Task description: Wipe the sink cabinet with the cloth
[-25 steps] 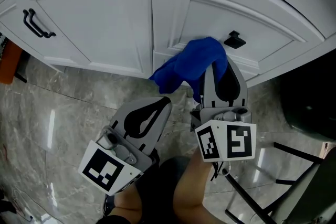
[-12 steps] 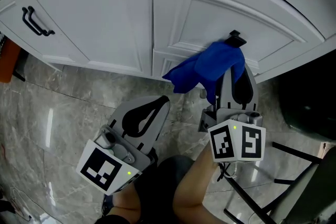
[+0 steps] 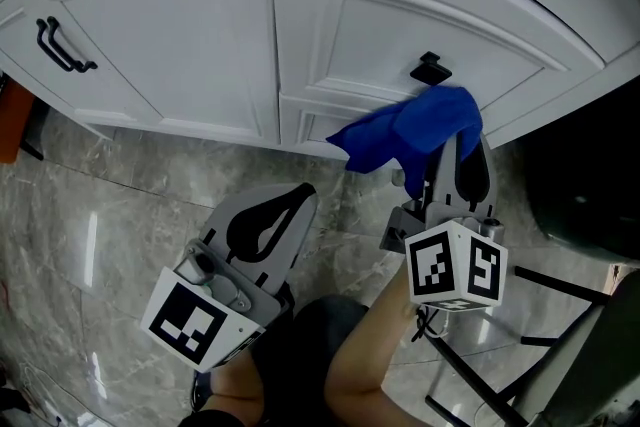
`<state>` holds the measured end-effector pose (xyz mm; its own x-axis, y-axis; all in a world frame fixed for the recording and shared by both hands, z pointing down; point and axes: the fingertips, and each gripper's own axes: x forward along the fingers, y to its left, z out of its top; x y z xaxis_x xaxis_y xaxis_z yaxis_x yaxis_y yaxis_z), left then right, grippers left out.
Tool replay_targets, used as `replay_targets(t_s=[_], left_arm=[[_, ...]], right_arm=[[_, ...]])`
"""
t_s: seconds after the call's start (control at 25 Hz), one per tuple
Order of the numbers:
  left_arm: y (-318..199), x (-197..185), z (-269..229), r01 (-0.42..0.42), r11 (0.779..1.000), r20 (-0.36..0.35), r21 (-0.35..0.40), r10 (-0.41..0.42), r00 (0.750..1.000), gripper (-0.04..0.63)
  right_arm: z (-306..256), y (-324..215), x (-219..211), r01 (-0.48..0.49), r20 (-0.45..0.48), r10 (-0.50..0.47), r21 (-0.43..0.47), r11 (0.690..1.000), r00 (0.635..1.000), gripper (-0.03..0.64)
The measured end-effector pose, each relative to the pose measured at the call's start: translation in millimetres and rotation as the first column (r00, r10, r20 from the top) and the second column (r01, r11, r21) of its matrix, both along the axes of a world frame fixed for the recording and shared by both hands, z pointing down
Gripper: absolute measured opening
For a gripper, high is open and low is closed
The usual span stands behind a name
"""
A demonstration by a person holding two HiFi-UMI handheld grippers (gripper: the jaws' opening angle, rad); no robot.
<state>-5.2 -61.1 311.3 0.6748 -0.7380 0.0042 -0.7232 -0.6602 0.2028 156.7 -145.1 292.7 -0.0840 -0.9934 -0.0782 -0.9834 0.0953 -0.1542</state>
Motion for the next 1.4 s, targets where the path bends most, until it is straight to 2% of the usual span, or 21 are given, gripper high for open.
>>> replay_targets(t_s=[0.56, 1.16, 1.4], left_arm=[[3, 7, 0, -0.004, 1.0, 0.029, 0.001, 0.004, 1.0, 0.005], [1, 12, 2, -0.011, 1.0, 0.04, 0.003, 0.011, 0.999, 0.005], [1, 12, 2, -0.011, 1.0, 0.041, 0.002, 0.011, 0.999, 0.005]], right_arm=[[9, 7, 41, -0.114, 0.051, 0.114, -0.009, 0.993, 0.992, 0.115], [12, 10, 59, -0.167, 0.033, 0.167, -0.014, 0.986, 0.985, 0.115], [21, 13, 76, -0.221, 0.039, 0.223, -0.048, 0.974, 0.974, 0.115]])
